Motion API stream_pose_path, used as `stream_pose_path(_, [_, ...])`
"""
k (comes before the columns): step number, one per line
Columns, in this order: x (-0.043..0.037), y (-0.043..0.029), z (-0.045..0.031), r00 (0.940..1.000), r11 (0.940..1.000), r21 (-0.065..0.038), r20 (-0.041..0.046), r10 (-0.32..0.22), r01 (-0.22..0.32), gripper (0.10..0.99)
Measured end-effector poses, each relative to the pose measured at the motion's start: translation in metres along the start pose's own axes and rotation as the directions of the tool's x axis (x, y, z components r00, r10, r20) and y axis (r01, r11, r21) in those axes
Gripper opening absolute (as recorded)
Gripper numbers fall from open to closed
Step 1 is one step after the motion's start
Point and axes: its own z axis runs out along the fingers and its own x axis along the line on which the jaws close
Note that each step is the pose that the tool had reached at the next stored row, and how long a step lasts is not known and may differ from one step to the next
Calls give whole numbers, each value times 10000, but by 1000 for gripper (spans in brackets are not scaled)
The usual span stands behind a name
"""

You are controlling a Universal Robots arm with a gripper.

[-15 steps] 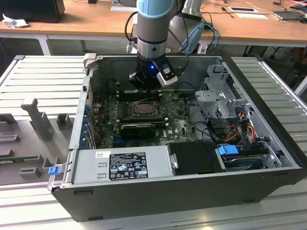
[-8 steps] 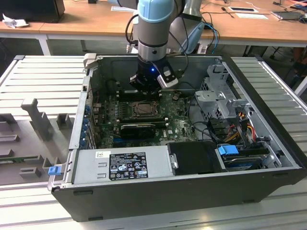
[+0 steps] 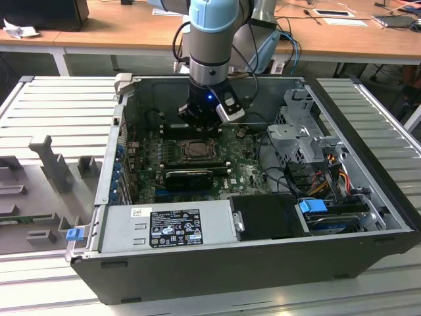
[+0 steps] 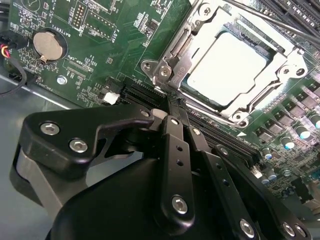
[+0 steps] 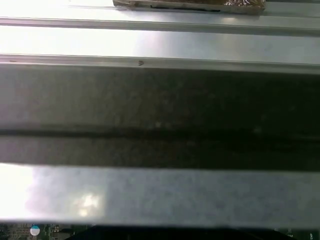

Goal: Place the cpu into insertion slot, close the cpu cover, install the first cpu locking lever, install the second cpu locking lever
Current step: 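Install the first cpu locking lever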

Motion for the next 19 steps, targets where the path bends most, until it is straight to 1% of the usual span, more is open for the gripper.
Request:
stream_pose_path(4, [1, -3, 14, 10000, 10000, 5, -2, 1, -1, 106])
stream_pose_path(5, [-1, 0, 27, 10000, 10000, -25, 11, 0, 0, 106])
stream_pose_path(7, [1, -5, 31, 10000, 10000, 0, 1, 1, -1, 106])
stream_pose_path(12, [0, -4, 29, 10000, 10000, -18, 3, 1, -1, 106])
stream_pose_path(16, [-1, 1, -14, 10000, 10000, -16, 2, 0, 0, 106])
stream_pose_path(19, [-1, 8, -73, 10000, 10000, -15, 2, 1, -1, 106])
